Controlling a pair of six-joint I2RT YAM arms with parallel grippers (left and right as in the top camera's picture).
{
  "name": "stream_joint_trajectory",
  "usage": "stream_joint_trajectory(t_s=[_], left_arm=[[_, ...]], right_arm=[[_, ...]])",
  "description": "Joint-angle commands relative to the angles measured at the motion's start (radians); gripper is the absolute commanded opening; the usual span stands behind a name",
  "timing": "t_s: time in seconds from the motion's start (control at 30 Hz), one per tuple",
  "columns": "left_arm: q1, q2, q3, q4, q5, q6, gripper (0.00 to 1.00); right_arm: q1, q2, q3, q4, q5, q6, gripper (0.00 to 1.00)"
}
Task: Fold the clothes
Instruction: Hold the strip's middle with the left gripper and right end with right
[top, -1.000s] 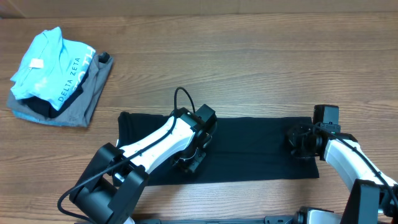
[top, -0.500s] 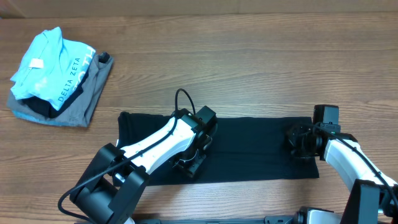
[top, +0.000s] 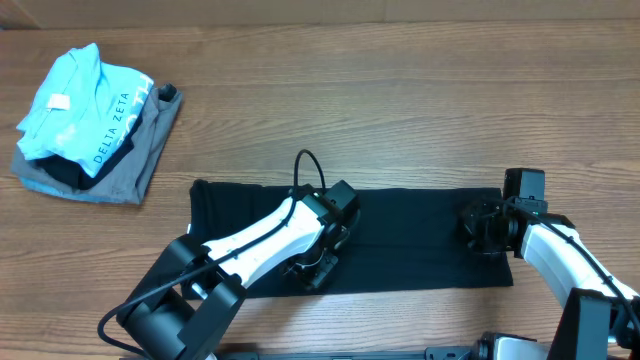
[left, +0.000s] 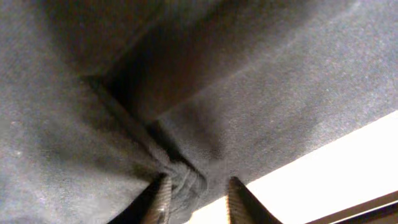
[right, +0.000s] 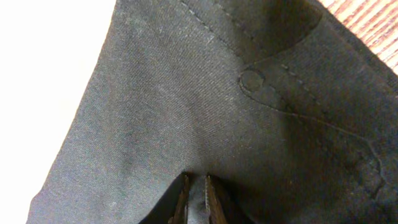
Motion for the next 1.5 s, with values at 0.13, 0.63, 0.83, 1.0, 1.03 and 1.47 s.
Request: stream_joint_trajectory(t_s=[0.13, 0.63, 0.83, 1.0, 1.03, 1.47], left_arm=[[-0.008, -0.026, -0.007, 0.005, -0.021, -0.011, 0.04], [-0.006, -0.026, 0.068, -0.077, -0.132, -0.150, 0.45], [-0.006, -0.016, 0.015, -0.018, -0.123, -0.176, 0.45], [-0.006, -0.002, 0.008, -0.017, -0.120, -0.176, 0.42], [-0.006, -0.002, 0.008, -0.014, -0.120, -0.175, 0.41], [-0.014, 0.071, 0.006, 0.016, -0.047, -0.164, 0.32]], right_arm=[[0.000, 0.029, -0.042, -0.031, 0.050, 0.001, 0.18], [0.000, 0.029, -0.042, -0.031, 0.050, 0.001, 0.18], [0.000, 0.029, -0.042, -0.031, 0.050, 0.001, 0.18], [0.000, 0.029, -0.042, -0.031, 0.050, 0.001, 0.18], [0.000, 0.029, -0.042, -0.031, 0.050, 0.001, 0.18], [0.000, 0.029, -0.042, -0.032, 0.050, 0.001, 0.18]])
